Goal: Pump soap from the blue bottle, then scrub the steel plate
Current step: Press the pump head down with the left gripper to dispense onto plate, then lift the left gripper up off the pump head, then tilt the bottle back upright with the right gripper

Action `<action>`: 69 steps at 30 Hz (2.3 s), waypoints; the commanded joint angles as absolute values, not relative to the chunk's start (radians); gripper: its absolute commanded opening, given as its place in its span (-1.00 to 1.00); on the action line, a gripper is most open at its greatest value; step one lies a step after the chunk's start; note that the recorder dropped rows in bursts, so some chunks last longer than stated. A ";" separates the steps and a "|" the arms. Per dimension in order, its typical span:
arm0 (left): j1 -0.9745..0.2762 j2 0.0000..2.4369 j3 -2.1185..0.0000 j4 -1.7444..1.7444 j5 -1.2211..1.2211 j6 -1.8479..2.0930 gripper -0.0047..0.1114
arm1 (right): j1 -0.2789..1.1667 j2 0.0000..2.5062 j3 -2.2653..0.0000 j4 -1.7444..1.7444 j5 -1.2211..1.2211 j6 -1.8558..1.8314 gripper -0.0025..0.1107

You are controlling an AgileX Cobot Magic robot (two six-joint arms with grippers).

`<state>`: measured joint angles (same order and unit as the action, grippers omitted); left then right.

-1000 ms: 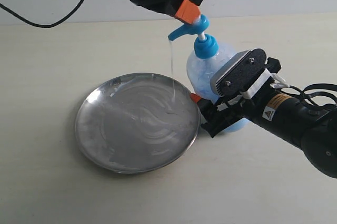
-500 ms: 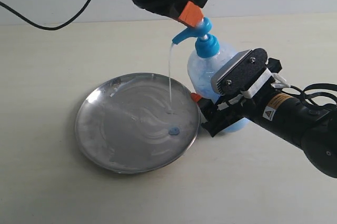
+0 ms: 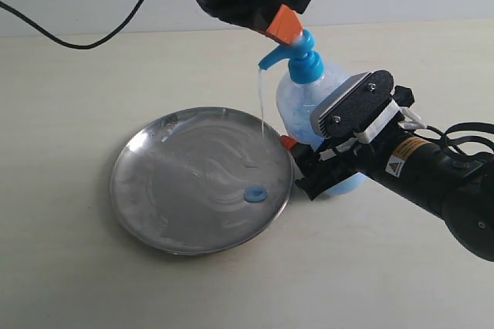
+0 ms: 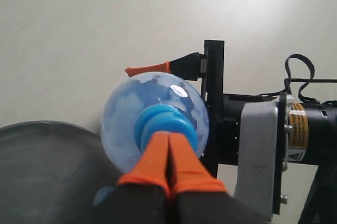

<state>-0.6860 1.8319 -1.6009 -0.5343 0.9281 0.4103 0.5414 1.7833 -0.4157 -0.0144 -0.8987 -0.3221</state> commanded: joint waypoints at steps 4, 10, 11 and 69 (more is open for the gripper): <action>-0.699 1.937 -1.550 -0.448 1.050 0.412 -0.92 | 0.547 1.779 -0.414 -0.089 -0.948 -0.330 -0.96; -0.699 1.913 -1.563 -0.447 1.024 0.412 -0.92 | 0.547 1.779 -0.414 -0.089 -0.948 -0.330 -0.96; -0.699 1.904 -1.571 -0.447 1.021 0.412 -0.92 | 0.547 1.779 -0.414 -0.089 -0.948 -0.330 -0.96; -0.697 1.590 -1.711 -0.283 0.835 0.227 -0.92 | 0.538 1.779 -0.414 0.054 -0.993 -0.197 -0.96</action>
<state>-0.6917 1.6039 -1.7120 -0.2907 0.8232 0.2380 0.5457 1.7833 -0.4157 0.0472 -0.9029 -0.2155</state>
